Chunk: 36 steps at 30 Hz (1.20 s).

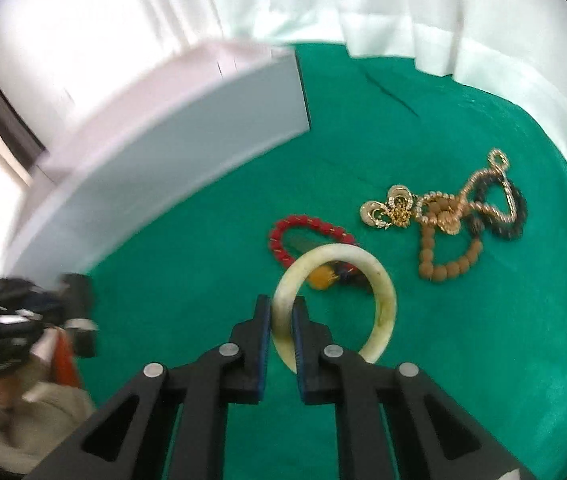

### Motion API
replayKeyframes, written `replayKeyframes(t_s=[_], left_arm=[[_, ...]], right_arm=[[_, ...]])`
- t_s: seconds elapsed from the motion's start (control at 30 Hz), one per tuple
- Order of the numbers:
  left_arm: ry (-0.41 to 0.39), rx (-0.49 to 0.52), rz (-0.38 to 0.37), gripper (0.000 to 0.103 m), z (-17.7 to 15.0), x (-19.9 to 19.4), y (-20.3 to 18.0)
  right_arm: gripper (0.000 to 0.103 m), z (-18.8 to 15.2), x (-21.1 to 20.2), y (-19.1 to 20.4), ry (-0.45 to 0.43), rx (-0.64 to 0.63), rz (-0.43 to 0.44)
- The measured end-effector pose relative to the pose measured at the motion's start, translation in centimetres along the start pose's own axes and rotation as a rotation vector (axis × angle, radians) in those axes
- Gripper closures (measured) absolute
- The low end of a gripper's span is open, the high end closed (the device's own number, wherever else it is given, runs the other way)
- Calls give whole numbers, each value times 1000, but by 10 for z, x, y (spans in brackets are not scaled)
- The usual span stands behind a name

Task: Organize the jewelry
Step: 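Grasp the black watch with the left gripper while the right grasps the jade bangle, then carry the watch and jade bangle into the white box and release both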

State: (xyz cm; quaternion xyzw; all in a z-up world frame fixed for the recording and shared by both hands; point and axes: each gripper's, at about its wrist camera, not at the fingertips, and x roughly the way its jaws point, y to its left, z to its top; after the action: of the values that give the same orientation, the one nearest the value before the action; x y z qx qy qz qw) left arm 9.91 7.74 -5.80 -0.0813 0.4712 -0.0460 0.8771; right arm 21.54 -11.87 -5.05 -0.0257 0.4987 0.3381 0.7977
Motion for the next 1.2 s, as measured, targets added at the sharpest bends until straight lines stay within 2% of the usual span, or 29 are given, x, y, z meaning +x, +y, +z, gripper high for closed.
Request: replayKeyframes(t_s=[0.07,0.13,0.37,0.67,0.8,0.97,1.2], left_arm=[[0,-20,-18,94,2,-8,1],[-7,-33,-28,94,3,-19,3],[-35,-109,-23,94,6,-66,30],[-87,-240,104,94,-2,-120,99],[-98,-293,155,94,0,-122,122],[-97,-331,149,94,9,-123,144],[-117,-382,177,94,52,-107,176]], right_arm=[[92,-5,-21,-2,-56,54,49],[92,-8,-36,3,-92,61,52],[92,-6,-57,55,-159,-39,36],[92,8,-60,122,-181,-170,87],[92,17,-60,148,-191,-233,90],[92,35,-55,178,-199,-301,104],[92,85,-29,229,-211,-418,97]])
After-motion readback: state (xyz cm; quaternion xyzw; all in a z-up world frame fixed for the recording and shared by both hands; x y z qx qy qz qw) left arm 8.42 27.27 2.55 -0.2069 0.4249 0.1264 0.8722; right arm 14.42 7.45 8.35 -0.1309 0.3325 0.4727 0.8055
